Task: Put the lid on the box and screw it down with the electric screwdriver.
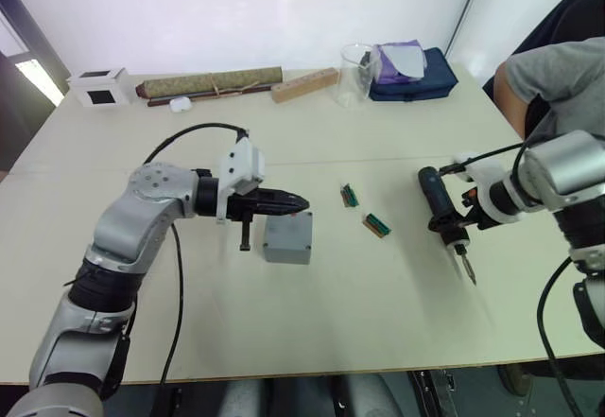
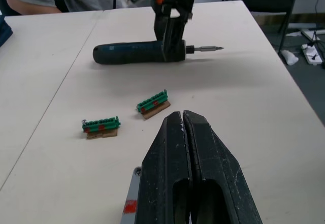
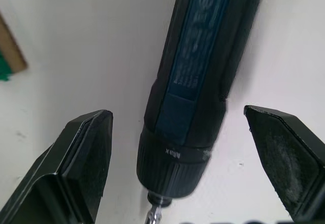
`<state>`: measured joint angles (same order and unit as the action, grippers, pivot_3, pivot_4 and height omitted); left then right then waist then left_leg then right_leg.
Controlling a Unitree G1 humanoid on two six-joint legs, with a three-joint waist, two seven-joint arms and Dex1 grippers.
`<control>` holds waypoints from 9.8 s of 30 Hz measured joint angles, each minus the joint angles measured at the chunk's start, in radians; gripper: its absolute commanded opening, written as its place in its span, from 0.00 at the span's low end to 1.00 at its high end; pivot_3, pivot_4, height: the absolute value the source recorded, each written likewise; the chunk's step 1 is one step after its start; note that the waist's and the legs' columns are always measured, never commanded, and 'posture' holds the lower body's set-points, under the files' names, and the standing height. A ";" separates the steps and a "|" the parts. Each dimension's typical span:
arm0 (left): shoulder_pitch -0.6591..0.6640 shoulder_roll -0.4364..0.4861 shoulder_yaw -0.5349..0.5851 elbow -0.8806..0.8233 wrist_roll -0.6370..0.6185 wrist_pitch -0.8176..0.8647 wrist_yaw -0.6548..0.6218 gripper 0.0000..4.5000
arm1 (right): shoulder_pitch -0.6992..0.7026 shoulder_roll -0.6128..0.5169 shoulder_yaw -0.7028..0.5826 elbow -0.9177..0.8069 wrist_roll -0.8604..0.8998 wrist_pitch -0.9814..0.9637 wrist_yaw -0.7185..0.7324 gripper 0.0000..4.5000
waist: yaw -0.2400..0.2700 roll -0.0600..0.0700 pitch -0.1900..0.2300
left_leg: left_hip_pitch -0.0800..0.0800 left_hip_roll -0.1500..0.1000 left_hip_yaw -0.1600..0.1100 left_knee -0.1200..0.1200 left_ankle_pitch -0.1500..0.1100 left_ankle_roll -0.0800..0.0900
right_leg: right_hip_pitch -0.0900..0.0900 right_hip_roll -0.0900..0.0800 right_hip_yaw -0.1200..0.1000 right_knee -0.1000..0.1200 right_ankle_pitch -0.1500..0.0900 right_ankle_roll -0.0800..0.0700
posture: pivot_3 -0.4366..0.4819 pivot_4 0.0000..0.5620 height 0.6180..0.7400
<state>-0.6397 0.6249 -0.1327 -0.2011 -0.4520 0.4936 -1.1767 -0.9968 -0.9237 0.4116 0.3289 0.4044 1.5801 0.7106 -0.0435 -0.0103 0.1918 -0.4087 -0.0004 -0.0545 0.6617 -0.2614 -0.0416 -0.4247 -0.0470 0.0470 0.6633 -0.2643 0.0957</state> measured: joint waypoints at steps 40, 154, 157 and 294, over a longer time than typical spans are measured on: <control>0.134 0.058 -0.055 0.135 0.139 -0.121 0.025 0.00 | 0.380 0.698 -0.446 -0.717 0.019 -0.923 -0.247 0.47 | 0.026 0.001 0.001 | -0.001 -0.001 -0.001 0.001 0.000 0.000 | 0.000 -0.001 -0.001 0.001 0.000 0.001 | 0.48 0.27 0.97; 0.124 -0.041 -0.092 0.239 0.243 -0.187 0.023 0.00 | 0.676 0.735 -0.224 -0.662 -0.225 -1.222 -0.358 0.47 | 0.025 -0.005 -0.030 | 0.035 0.001 -0.003 -0.016 0.000 0.000 | 0.035 -0.001 -0.001 -0.016 -0.005 -0.006 | 0.48 0.27 0.97; 0.124 -0.041 -0.091 0.233 0.243 -0.176 0.023 0.00 | 0.666 0.722 -0.225 -0.672 -0.225 -1.212 -0.355 0.47 | 0.025 -0.005 -0.030 | 0.035 0.001 -0.004 -0.016 0.000 0.000 | 0.035 -0.001 -0.001 -0.016 -0.005 -0.005 | 0.48 0.27 0.97; 0.193 0.055 -0.080 0.233 0.252 -0.120 0.024 0.00 | 0.490 0.443 -0.022 -0.564 -0.235 -0.737 -0.018 0.00 | 0.023 -0.001 -0.003 | 0.001 0.000 -0.003 -0.001 0.000 0.000 | 0.001 0.000 -0.002 0.001 -0.001 0.000 | 0.48 0.27 0.97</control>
<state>-0.4465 0.6794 -0.2124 0.0315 -0.1995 0.3732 -1.1532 -0.5067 -0.4807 0.3892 -0.2348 0.1692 0.8430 0.6923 -0.0208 -0.0108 0.1886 -0.4079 -0.0005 -0.0575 0.6610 -0.2613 -0.0417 -0.4242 -0.0468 0.0447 0.6646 -0.2652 0.0953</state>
